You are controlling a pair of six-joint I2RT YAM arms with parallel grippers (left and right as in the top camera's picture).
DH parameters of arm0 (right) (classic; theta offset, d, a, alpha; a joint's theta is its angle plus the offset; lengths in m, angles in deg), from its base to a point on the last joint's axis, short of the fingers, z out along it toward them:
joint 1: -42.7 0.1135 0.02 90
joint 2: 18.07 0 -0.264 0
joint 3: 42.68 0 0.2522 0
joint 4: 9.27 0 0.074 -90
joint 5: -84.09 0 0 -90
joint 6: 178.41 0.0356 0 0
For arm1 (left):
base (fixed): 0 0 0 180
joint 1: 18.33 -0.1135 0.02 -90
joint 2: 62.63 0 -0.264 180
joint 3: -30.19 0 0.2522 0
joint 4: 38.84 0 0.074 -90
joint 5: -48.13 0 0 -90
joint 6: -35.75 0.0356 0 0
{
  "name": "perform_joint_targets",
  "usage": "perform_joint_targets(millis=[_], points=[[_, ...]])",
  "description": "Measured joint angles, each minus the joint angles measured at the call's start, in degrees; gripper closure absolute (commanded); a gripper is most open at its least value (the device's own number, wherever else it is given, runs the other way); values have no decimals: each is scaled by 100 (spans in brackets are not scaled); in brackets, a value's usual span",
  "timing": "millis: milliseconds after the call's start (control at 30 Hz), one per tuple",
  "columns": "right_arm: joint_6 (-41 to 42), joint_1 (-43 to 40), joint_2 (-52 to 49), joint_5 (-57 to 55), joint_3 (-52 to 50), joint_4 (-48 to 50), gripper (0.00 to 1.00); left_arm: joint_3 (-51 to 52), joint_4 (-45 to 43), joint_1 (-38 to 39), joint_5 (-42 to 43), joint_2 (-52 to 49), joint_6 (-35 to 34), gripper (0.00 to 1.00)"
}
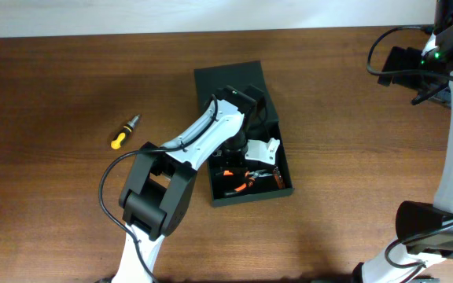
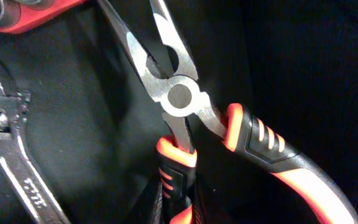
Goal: Pack container
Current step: 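Open the left gripper and withdraw it from the box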
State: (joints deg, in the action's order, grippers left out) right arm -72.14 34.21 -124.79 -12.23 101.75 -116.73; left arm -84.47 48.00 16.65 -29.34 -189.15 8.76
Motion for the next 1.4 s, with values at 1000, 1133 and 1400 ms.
perform_joint_targets(millis=[1000,1133,1400], points=[[4,0,2,0,0,0,1,-1091,-96,-190,-549,1300,-1937,1],[7,0,2,0,0,0,1,-1362,-92,-656,-568,1880,-2712,1],[4,0,2,0,0,0,1,-1425,468,-2297,-616,2173,-4085,11]])
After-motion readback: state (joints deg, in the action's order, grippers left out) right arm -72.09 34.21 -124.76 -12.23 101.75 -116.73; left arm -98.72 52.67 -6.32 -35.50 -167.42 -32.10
